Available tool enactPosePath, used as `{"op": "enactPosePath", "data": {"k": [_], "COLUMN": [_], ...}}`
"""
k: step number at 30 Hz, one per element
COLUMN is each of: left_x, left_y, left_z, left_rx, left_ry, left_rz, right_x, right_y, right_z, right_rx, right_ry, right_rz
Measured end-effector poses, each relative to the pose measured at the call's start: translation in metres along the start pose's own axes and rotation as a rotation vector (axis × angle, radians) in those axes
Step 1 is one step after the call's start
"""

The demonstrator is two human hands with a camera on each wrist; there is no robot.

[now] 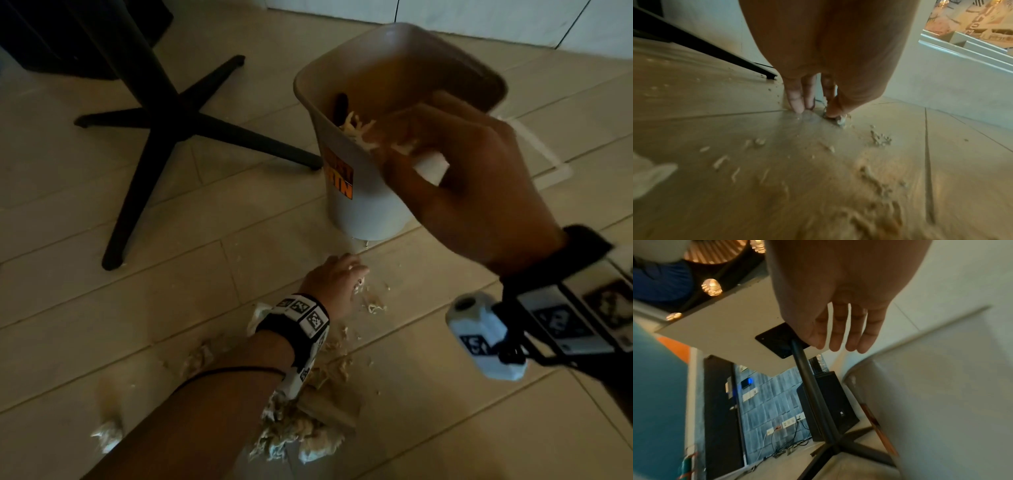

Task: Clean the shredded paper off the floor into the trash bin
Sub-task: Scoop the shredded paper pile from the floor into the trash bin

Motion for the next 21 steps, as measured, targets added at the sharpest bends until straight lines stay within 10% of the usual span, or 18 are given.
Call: {"op": "enactPosePath", "data": {"k": [6,13,16,21], "left_x": [-0.034,-0.108,-0.120,-0.124], "left_y": [0.010,0.008,-0.013,-0.039], "left_z": [-0.003,0.015,0.026,0.066], "left_rx": [0.009,-0.073,-0.057,0.159], "left_ry": [0.111,0.193,0.175,-0.177], "left_rz": [0.082,0.132,-0.064,-0.160], "right_x": [-0.063,-0.174,-0.198,-0.223], "right_y": [0.008,0.096,0.117,0.124], "right_z": [-0.021,-0.080,-0.084,-0.052], "right_rx": [0.096,-0.198,-0.316,-0.301], "right_ry": [0.258,0.507,0.485,0.373], "right_rz": [0.010,0.592,0.736,0.874]}}
Point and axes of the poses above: each hand's wrist, its own x-axis towards the middle knuckle, its own y-axis out of the palm, z = x × y, the point moved 2 cm from there along x, towards the middle knuckle, and after that the axes turned 14 degrees about -z, right-handed, at the moved point
